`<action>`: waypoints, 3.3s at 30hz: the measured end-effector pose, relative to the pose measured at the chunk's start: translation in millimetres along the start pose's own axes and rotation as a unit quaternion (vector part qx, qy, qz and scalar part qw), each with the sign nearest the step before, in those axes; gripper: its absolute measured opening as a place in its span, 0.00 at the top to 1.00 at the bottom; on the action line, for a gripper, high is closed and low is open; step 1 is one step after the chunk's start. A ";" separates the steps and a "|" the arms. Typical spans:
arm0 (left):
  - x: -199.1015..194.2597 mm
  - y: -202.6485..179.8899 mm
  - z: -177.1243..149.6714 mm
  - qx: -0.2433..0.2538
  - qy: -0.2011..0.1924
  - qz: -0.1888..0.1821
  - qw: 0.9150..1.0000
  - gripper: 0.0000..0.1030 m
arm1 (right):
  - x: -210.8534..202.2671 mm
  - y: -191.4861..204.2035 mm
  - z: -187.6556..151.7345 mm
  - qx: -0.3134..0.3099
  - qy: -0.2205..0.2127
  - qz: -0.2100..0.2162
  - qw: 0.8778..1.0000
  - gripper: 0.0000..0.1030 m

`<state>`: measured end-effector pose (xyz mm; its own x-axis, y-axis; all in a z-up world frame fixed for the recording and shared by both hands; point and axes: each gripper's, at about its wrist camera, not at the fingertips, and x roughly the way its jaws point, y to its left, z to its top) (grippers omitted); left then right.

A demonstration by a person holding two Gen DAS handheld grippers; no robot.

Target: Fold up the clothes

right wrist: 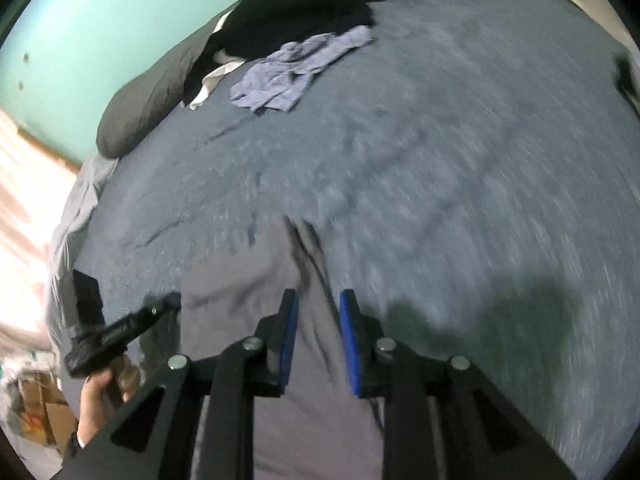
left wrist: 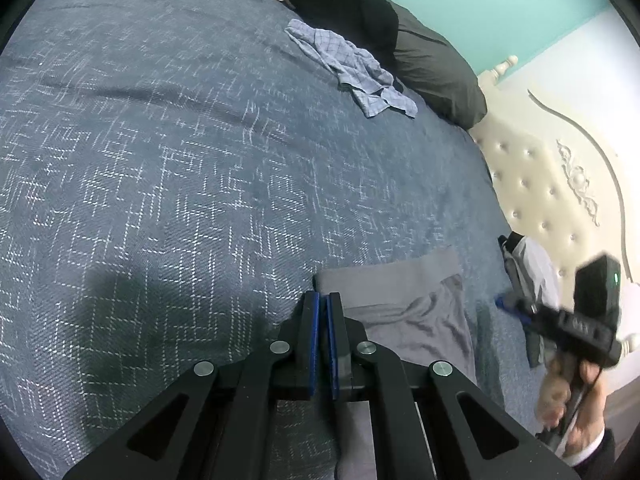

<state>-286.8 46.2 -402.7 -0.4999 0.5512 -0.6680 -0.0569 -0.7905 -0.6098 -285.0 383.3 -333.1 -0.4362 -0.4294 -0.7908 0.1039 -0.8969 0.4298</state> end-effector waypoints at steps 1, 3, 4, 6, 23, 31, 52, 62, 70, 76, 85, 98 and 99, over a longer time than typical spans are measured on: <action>0.2 0.2 0.4 -0.001 0.001 -0.001 1.000 0.96 | 6.5 5.2 7.1 -0.006 0.002 0.003 1.000 0.79; 0.9 0.0 1.4 -0.002 0.001 -0.002 1.000 0.96 | 19.5 12.1 18.1 -0.010 0.010 0.005 1.000 0.72; 1.7 -0.7 2.3 -0.003 0.003 -0.001 1.000 0.96 | 27.4 15.0 22.9 -0.011 0.017 0.005 1.000 0.69; 2.8 -0.3 3.1 -0.004 0.004 -0.003 1.000 0.96 | 38.8 19.0 28.2 -0.015 0.027 -0.001 1.000 0.64; 10.6 -2.1 3.7 0.002 0.005 -0.006 1.000 0.96 | 88.0 35.5 42.4 -0.105 0.052 -0.042 0.992 0.83; 7.4 -4.6 5.4 0.008 0.001 -0.008 1.000 0.96 | 86.3 35.7 35.6 -0.116 0.032 -0.030 0.992 0.93; 16.9 -7.6 5.1 0.013 0.011 -0.025 1.000 0.77 | 74.5 29.4 24.7 -0.115 0.020 -0.017 0.993 0.93; 6.9 -16.8 6.6 0.032 0.002 -0.018 0.999 0.91 | 64.2 34.5 19.9 -0.124 -0.001 -0.003 0.992 0.93; -25.9 -41.9 10.0 0.051 -0.020 -0.020 0.998 0.91 | 25.3 48.1 14.2 -0.139 -0.051 0.020 0.989 0.94; -65.9 -83.0 16.5 0.081 -0.049 -0.019 0.995 0.91 | -24.6 65.4 15.7 -0.154 -0.095 0.035 0.983 0.94; -130.9 -154.7 28.3 0.134 -0.085 -0.013 0.987 0.91 | -108.8 81.0 18.7 -0.160 -0.153 0.050 0.974 0.94; -178.1 -228.0 29.8 0.175 -0.090 -0.016 0.980 0.91 | -205.8 100.0 17.6 -0.159 -0.192 0.019 0.968 0.94; -180.3 -232.0 29.0 0.177 -0.090 -0.017 0.980 0.91 | -211.9 100.9 16.3 -0.160 -0.193 0.017 0.968 0.94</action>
<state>-208.5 122.5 -128.4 -0.6353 0.5473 -0.5449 -0.3560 -0.8336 -0.4223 -196.6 385.5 -115.1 -0.7232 -0.4428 -0.5300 0.3680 -0.8964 0.2469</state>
